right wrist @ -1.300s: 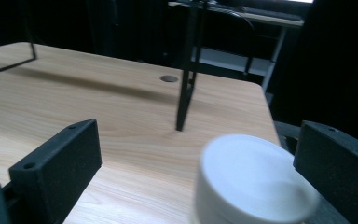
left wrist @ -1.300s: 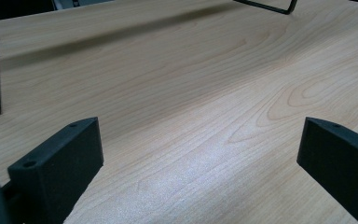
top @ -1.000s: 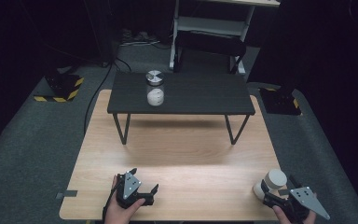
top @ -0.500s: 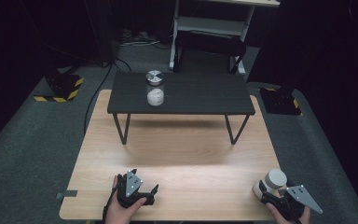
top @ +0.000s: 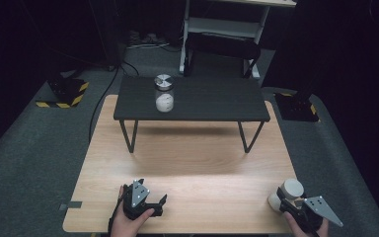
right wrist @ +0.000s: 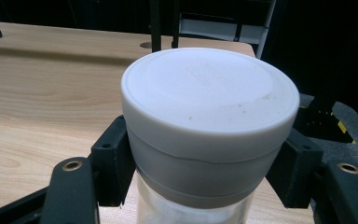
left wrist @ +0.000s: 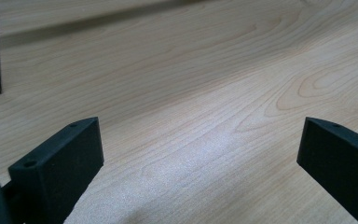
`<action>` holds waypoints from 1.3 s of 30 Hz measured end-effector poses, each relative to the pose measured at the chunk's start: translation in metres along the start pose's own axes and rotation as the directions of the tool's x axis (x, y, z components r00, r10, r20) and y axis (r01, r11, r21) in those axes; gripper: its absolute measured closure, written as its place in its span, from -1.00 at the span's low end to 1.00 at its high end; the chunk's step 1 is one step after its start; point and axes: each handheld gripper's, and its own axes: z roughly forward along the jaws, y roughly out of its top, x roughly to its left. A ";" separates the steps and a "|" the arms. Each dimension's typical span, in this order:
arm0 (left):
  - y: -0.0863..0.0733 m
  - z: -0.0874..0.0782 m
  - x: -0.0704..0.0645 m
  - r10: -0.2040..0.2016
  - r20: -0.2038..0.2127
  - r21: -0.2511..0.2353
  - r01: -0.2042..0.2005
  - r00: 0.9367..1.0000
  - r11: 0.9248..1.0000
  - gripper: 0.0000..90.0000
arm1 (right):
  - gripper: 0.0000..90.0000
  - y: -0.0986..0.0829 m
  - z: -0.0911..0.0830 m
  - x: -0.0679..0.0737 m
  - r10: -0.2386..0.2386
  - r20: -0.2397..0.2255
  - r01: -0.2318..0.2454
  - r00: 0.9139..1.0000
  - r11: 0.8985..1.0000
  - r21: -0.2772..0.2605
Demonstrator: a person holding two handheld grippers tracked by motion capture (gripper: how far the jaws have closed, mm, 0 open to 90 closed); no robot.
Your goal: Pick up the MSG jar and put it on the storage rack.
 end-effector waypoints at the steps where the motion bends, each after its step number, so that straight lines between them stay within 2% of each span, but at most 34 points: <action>1: 0.000 0.000 0.000 0.001 0.001 0.001 -0.001 1.000 1.000 -0.98 | -0.24 0.000 0.000 0.000 -0.001 0.001 0.001 1.000 1.000 0.000; 9: 0.001 0.000 -0.002 0.018 -0.002 0.003 -0.018 1.000 1.000 -0.98 | -0.24 0.003 0.000 0.001 0.003 -0.010 -0.003 1.000 1.000 0.009; 14: 0.001 0.000 -0.001 0.020 0.001 0.003 -0.020 1.000 1.000 -0.98 | -0.24 0.005 -0.002 0.008 -0.025 -0.019 0.025 0.999 1.000 -0.018; 25: 0.000 0.000 -0.001 0.016 0.004 0.000 -0.016 1.000 1.000 -0.98 | -0.24 0.015 -0.005 0.023 -0.041 -0.101 0.035 0.994 0.997 -0.068; 26: 0.000 0.000 0.000 0.015 0.005 -0.001 -0.015 1.000 1.000 -0.98 | -0.24 0.018 -0.004 0.028 -0.052 -0.114 0.043 0.992 0.996 -0.078; 39: -0.001 0.000 -0.001 0.017 0.004 -0.003 -0.017 1.000 1.000 -0.98 | -0.24 0.044 0.012 0.051 -0.084 -0.173 0.061 0.981 0.989 -0.136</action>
